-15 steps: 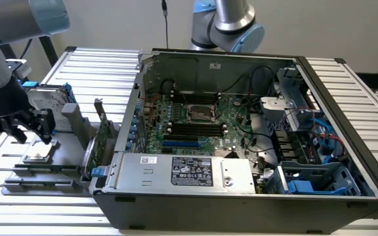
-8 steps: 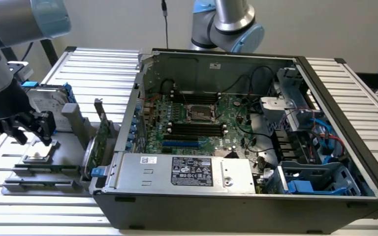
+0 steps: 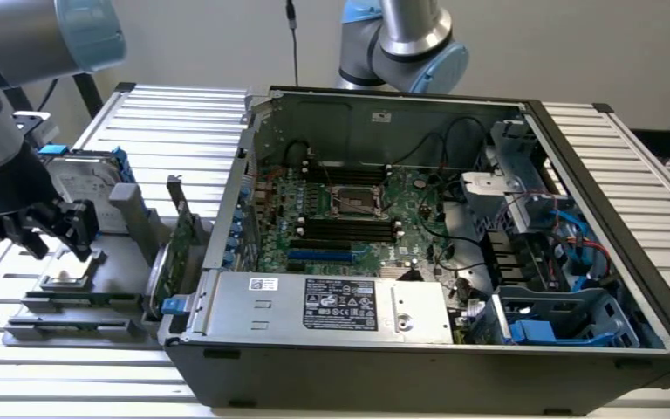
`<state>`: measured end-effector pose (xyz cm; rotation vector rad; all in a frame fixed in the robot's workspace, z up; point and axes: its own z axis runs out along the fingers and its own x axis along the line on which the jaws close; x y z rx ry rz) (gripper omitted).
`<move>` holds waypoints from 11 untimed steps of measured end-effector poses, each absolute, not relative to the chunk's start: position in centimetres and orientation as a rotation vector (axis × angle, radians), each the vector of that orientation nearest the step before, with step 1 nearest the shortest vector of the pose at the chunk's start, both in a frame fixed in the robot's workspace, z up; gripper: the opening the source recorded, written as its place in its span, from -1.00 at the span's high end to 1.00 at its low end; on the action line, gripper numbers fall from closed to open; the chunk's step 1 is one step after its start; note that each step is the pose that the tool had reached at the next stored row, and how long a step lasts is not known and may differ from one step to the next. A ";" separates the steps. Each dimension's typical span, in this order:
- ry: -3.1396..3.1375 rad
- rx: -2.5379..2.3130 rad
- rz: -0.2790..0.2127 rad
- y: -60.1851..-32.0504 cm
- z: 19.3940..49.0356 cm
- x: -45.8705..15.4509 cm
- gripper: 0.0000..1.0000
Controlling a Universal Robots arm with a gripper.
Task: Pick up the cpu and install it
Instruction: 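Pick up the cpu and move it towards the insertion slot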
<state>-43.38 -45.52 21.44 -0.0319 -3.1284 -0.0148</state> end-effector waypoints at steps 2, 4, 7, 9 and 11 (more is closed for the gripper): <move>-3.128 -0.032 -0.015 -45.6 21.3 -43.4 -0.24; -3.127 -0.032 -0.015 -45.7 21.3 -43.4 -0.24; -3.126 -0.032 -0.015 -45.8 21.1 -43.4 -0.24; -3.125 -0.032 -0.015 -46.0 21.0 -43.4 -0.24; -3.124 -0.032 -0.015 -46.2 20.8 -43.4 -0.24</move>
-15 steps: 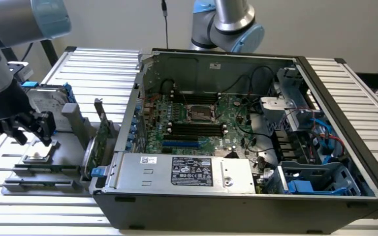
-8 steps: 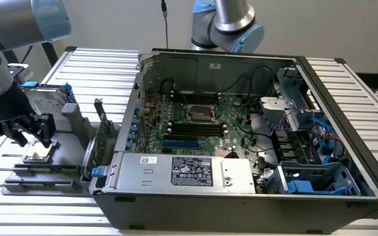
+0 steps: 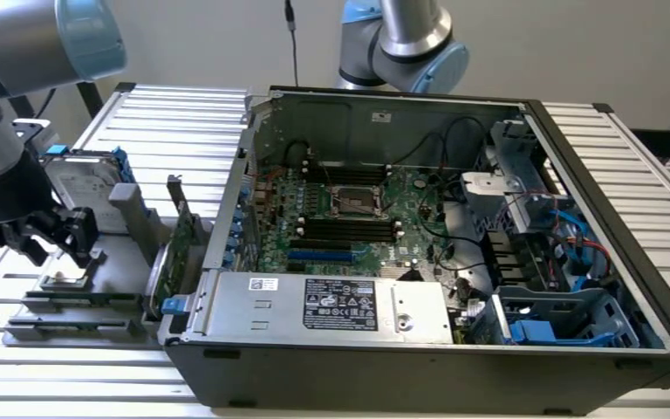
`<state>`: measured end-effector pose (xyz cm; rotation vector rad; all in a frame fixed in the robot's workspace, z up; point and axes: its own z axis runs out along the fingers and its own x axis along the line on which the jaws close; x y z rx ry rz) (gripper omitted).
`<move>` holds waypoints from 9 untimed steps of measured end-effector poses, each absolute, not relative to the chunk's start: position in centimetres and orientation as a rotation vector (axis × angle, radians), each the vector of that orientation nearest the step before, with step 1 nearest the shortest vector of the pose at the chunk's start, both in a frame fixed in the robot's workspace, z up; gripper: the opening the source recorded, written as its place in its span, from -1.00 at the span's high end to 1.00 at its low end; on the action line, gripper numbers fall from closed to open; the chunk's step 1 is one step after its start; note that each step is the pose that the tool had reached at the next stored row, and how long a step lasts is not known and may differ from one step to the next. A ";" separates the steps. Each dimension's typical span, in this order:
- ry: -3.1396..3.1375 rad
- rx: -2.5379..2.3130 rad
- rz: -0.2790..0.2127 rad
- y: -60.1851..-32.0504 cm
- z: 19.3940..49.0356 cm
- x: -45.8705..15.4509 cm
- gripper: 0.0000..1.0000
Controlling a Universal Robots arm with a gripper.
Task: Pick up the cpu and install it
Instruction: 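Pick up the cpu and move it towards the insertion slot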
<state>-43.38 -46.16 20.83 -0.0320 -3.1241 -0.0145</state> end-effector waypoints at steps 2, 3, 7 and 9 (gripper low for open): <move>-3.124 -0.032 -0.015 -46.2 20.6 -43.4 -0.24; -3.124 -0.032 -0.015 -46.2 20.6 -43.4 -0.28; -3.124 -0.032 -0.015 -46.2 20.4 -43.3 -0.40; -3.124 -0.032 -0.015 -46.2 20.3 -43.3 -0.40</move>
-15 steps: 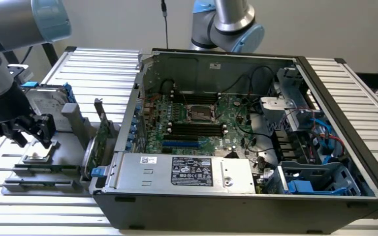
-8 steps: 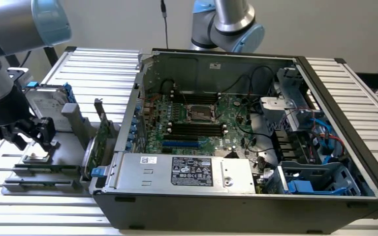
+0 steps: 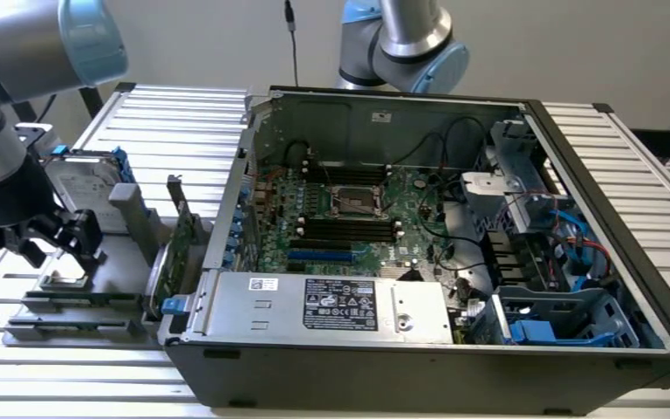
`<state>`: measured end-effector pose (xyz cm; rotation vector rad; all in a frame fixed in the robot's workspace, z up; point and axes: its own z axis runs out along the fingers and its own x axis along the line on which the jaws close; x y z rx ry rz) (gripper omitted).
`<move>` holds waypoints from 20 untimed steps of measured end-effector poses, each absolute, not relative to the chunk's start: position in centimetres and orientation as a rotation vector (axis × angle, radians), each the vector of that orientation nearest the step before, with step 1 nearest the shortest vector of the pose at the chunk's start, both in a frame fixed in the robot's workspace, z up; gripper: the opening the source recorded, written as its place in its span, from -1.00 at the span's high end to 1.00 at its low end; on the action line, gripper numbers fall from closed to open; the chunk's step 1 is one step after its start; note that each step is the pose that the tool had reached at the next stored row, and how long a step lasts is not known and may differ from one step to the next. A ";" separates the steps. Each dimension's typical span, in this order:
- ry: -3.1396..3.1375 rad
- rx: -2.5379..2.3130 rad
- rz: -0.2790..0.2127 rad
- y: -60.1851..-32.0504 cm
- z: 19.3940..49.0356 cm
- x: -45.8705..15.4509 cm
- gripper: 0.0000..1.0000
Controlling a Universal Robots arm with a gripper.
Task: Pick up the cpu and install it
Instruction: 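Pick up the cpu and move it towards the insertion slot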
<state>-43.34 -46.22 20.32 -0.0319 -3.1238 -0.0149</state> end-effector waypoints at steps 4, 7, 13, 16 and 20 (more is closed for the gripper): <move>-3.123 -0.032 -0.017 -46.2 20.2 -43.3 -0.40; -3.123 -0.032 -0.020 -46.2 20.1 -43.3 -0.40; -3.123 -0.032 -0.038 -46.1 19.8 -43.3 -0.40; -3.123 -0.032 -0.043 -46.1 19.7 -43.3 -0.40; -3.123 -0.032 -0.048 -46.1 19.5 -43.3 -0.40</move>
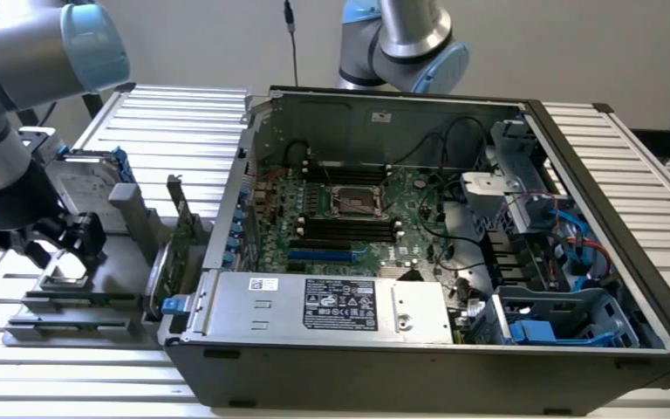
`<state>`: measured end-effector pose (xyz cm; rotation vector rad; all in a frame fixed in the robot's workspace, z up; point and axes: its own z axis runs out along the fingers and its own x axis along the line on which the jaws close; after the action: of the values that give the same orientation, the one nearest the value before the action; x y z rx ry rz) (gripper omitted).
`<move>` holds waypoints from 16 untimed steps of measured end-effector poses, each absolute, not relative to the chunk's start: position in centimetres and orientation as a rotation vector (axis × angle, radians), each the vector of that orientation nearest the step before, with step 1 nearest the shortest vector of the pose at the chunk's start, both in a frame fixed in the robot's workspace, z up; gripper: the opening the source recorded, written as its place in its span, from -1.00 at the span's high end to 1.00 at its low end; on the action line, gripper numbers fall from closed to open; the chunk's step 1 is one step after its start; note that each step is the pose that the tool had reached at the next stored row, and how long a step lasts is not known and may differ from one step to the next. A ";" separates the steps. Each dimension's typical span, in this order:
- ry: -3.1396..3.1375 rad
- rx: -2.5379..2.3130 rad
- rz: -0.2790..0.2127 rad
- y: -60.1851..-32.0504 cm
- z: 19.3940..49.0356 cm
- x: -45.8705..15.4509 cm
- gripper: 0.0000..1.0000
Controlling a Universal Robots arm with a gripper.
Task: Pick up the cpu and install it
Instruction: 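Pick up the cpu and move it towards the insertion slot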
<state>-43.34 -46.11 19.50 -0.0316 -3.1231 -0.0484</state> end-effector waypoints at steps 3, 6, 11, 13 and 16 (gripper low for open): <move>-3.123 -0.032 -0.049 -46.1 19.3 -43.3 -0.40; -3.123 -0.032 -0.048 -46.1 19.1 -43.3 -0.40; -3.123 -0.032 -0.048 -45.9 18.9 -43.3 -0.40; -3.123 -0.032 -0.049 -45.8 18.8 -43.3 -0.40; -3.123 -0.031 -0.048 -45.8 18.7 -43.4 -0.40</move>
<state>-43.37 -45.81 18.73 -0.0315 -3.1229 -0.0484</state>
